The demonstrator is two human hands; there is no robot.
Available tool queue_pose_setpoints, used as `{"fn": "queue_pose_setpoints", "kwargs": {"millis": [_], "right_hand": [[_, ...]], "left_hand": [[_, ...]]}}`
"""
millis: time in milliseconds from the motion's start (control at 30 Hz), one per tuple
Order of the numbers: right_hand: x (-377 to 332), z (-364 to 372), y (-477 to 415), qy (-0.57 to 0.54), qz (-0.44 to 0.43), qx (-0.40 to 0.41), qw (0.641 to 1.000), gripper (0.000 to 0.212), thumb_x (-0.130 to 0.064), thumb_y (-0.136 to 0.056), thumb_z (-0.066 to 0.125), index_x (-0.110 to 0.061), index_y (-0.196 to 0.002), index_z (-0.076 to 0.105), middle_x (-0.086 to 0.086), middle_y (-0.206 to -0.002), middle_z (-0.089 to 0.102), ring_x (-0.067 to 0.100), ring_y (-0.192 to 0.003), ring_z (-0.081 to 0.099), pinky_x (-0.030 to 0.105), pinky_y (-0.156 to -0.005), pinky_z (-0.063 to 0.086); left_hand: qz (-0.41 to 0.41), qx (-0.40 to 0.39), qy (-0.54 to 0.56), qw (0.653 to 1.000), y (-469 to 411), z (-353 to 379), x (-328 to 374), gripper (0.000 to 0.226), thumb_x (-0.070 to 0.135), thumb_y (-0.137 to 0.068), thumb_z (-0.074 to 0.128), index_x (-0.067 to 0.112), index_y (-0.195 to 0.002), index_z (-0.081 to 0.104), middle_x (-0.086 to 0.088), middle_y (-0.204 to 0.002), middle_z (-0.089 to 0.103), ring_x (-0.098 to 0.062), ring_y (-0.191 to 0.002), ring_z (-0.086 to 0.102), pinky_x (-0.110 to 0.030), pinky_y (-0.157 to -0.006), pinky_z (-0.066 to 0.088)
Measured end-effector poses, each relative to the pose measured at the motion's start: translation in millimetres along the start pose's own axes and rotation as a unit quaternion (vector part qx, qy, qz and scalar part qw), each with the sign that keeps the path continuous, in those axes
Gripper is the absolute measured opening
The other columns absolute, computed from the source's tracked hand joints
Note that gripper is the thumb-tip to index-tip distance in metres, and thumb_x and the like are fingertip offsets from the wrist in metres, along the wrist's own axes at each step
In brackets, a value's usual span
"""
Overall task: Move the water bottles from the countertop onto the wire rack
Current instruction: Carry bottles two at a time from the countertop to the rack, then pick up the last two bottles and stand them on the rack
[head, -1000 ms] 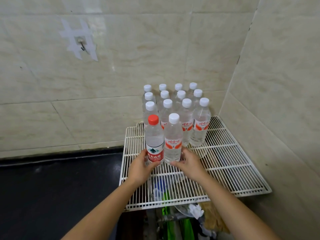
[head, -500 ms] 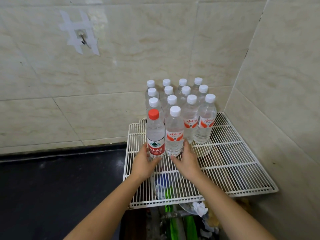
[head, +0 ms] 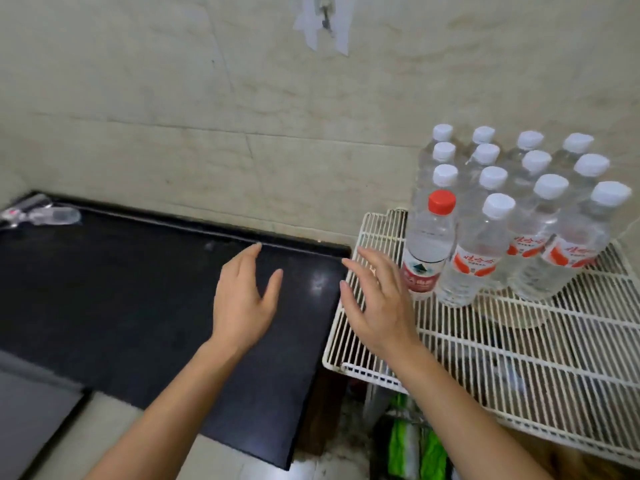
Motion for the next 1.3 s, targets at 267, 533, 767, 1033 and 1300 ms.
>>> {"fn": "queue_pose_setpoints", "kwargs": {"millis": [267, 533, 767, 1033, 1300], "right_hand": [[-104.1, 110.2, -17.3, -0.065, -0.04, -0.154, 0.985, 0.064, -0.049, -0.103, 0.042, -0.022, -0.159, 0.026, 0.009, -0.169, 0.015, 0.025, -0.157, 0.011, 0.041, -0.125, 0.018], [-256.8, 216.3, -22.0, -0.071, -0.122, -0.208, 0.968, 0.064, -0.049, -0.104, 0.039, -0.023, -0.16, 0.025, 0.01, -0.171, 0.006, 0.025, -0.158, 0.002, 0.045, -0.126, 0.013], [-414.4, 322.3, -41.2, -0.107, -0.111, -0.199, 0.968, 0.062, -0.048, -0.104, 0.042, -0.024, -0.16, 0.028, 0.008, -0.171, 0.006, 0.025, -0.158, 0.0, 0.047, -0.126, 0.015], [-550.1, 420.9, -61.6, -0.129, -0.161, -0.225, 0.952, 0.059, -0.042, -0.103, 0.051, -0.022, -0.157, 0.035, 0.01, -0.17, 0.011, 0.026, -0.158, 0.005, 0.048, -0.126, 0.017], [-622.1, 562.8, -87.1, -0.134, -0.168, -0.252, 0.944, 0.06, -0.043, -0.104, 0.048, -0.021, -0.157, 0.034, 0.012, -0.17, 0.012, 0.028, -0.158, 0.006, 0.05, -0.125, 0.019]], "left_hand": [[-0.063, 0.053, -0.226, 0.971, 41.3, -95.9, -102.7, 0.066, 0.053, -0.098, 0.038, 0.011, -0.148, 0.045, -0.018, -0.155, 0.041, -0.037, -0.144, 0.037, -0.055, -0.111, 0.036], [-0.145, 0.09, -0.246, 0.954, 72.5, -202.3, -250.0, 0.068, 0.056, -0.099, 0.031, 0.012, -0.148, 0.046, -0.021, -0.158, 0.035, -0.039, -0.147, 0.031, -0.059, -0.114, 0.032], [-0.168, 0.077, -0.242, 0.952, 74.7, -303.6, -402.2, 0.071, 0.059, -0.099, 0.026, 0.012, -0.149, 0.044, -0.02, -0.16, 0.033, -0.036, -0.149, 0.03, -0.058, -0.114, 0.033], [-0.2, 0.103, -0.231, 0.947, 61.9, -378.7, -530.5, 0.07, 0.057, -0.099, 0.029, 0.012, -0.15, 0.042, -0.019, -0.16, 0.033, -0.036, -0.149, 0.029, -0.058, -0.115, 0.032], [-0.226, 0.064, -0.255, 0.938, 6.8, -398.3, -667.9, 0.07, 0.057, -0.098, 0.03, 0.009, -0.147, 0.047, -0.022, -0.156, 0.038, -0.038, -0.146, 0.035, -0.061, -0.11, 0.035]]}}
Point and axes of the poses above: each hand's wrist, its own y-axis away from the middle knuckle, its own z-axis out of the palm, x = y × z, the point moved 10 cm from there along -y, towards the middle knuckle
